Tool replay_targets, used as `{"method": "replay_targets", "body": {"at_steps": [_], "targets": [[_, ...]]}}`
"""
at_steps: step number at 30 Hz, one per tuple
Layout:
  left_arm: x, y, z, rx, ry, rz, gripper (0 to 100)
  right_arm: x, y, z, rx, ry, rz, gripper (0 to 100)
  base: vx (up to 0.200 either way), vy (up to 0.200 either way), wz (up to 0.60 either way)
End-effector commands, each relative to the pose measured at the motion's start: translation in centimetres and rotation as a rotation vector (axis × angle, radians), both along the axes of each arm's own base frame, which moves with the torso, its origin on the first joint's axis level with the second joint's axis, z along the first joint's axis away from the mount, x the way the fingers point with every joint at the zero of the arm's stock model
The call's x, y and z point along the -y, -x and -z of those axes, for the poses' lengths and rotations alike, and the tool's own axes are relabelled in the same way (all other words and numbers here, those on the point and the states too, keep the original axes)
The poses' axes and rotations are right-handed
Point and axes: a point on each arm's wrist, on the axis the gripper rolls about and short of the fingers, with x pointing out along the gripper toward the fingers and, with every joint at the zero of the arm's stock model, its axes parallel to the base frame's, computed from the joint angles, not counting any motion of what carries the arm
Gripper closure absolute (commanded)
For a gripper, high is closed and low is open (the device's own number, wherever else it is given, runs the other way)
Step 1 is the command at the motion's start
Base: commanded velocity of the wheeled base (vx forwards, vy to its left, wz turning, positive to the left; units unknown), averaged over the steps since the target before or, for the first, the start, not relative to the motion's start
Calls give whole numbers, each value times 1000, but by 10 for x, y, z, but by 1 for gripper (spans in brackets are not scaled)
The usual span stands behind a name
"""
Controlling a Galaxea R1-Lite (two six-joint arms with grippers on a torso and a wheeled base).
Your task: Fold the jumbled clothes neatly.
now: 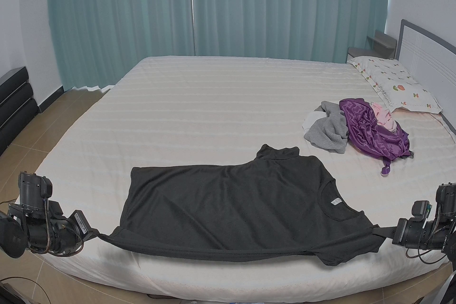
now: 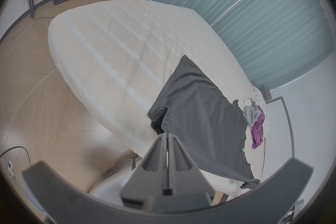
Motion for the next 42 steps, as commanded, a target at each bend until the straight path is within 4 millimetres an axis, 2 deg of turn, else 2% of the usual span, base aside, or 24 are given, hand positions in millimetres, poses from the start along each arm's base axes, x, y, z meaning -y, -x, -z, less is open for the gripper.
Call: {"method": "replay_targets", "body": {"at_steps": [1, 13, 20, 22, 24, 25, 32, 33, 39, 42], "targets": [[0, 3, 2, -6, -2, -4, 100, 1, 7, -2, 10, 1, 12, 100, 0, 0, 0], [-1, 10, 4, -18, -20, 15, 100, 3, 21, 0, -50, 25, -2, 100, 0, 0, 0], [3, 7, 6, -25, -1, 59, 100, 2, 17, 0, -51, 25, -11, 100, 0, 0, 0], [13, 8, 12, -64, 35, 151, 100, 3, 11, 0, -50, 25, -11, 100, 0, 0, 0], [15, 7, 15, -80, 38, 168, 100, 4, 9, 0, -49, 24, -10, 100, 0, 0, 0], [22, 3, 24, -128, 41, 207, 100, 5, 1, -1, -46, 22, -8, 100, 0, 0, 0], [38, -4, 57, -268, -33, 398, 100, 5, -14, -2, -43, 21, -12, 100, 0, 0, 0], [40, -3, 60, -276, -35, 425, 0, 5, -16, -2, -42, 20, -16, 100, 0, 0, 0], [52, -4, 71, -257, -42, 504, 0, 5, -22, -4, -31, 21, -18, 100, 0, 0, 0], [59, 0, 83, -247, -103, 599, 0, 5, -26, -5, -28, 21, -18, 100, 0, 0, 0]]}}
